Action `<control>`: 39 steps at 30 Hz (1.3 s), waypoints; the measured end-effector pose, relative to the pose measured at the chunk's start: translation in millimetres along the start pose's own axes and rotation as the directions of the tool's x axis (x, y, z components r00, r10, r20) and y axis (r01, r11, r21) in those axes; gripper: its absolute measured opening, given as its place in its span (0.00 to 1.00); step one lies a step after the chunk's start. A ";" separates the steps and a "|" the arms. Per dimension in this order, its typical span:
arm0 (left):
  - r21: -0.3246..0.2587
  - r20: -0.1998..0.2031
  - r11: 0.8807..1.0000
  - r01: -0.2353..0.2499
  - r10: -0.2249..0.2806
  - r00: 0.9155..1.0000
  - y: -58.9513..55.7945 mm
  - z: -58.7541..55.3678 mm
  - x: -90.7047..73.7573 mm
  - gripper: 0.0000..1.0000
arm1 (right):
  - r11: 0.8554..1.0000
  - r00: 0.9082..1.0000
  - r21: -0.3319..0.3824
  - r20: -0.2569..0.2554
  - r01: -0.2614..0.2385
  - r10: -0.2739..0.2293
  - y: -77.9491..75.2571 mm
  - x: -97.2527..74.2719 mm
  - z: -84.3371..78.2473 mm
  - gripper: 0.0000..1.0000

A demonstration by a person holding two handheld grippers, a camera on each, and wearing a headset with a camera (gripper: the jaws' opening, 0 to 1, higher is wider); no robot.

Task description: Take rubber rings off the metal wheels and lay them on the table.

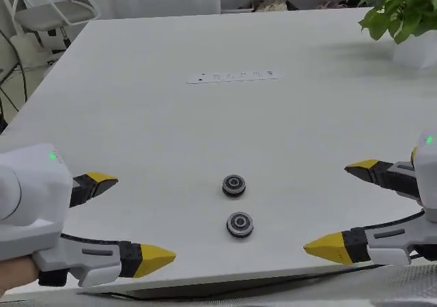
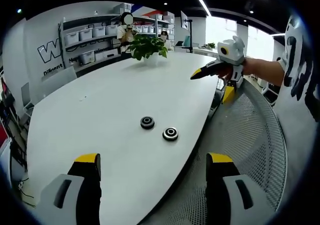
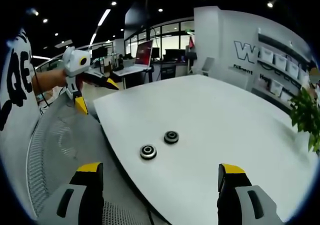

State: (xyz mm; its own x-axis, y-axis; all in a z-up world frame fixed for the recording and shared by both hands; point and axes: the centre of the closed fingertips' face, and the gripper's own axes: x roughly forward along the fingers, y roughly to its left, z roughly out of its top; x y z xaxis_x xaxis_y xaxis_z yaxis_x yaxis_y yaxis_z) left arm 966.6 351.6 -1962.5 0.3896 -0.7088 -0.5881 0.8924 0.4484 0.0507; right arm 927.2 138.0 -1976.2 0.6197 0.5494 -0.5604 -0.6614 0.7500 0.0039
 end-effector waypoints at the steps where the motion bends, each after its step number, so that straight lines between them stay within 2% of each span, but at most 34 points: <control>1: 0.003 0.002 1.000 0.000 0.000 1.000 0.4 1.2 0.6 0.86 | 1.000 1.000 -0.002 0.000 0.001 -0.001 -0.7 0.4 0.4 0.95; 12: 0.063 0.009 0.998 0.009 -0.009 1.000 5.4 19.0 8.4 0.86 | 0.999 1.000 -0.033 0.015 -0.005 0.006 -8.1 7.1 12.3 0.95; 16: 0.037 0.028 0.999 0.031 -0.033 0.999 5.9 26.0 13.1 0.86 | 0.998 1.000 -0.057 0.025 -0.006 0.007 -11.1 9.9 15.9 0.94; 18: 0.044 0.032 0.999 0.031 -0.032 0.999 7.1 28.9 15.3 0.86 | 0.996 0.999 -0.083 0.034 -0.006 0.009 -12.2 10.9 19.1 0.92; 31: 0.093 0.008 0.994 0.053 -0.054 0.999 11.7 34.3 31.0 0.85 | 0.989 0.998 -0.139 0.035 -0.048 0.053 -15.0 27.1 27.5 0.90; 36: 0.072 0.019 0.994 0.087 -0.088 0.996 10.5 37.4 38.9 0.84 | 0.987 0.997 -0.147 0.033 -0.062 0.067 -17.9 33.8 29.0 0.91; 39: 0.078 0.023 0.994 0.081 -0.083 0.996 13.6 39.4 44.1 0.85 | 0.987 0.997 -0.148 0.034 -0.068 0.074 -19.7 37.3 30.0 0.90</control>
State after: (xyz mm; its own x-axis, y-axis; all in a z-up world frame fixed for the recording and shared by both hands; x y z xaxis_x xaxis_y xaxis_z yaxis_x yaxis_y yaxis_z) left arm 1004.9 304.9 -1955.9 0.3190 -0.7558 -0.5719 0.9361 0.3456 0.0654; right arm 976.0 154.7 -1972.3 0.5833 0.6156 -0.5300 -0.7574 0.6479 -0.0811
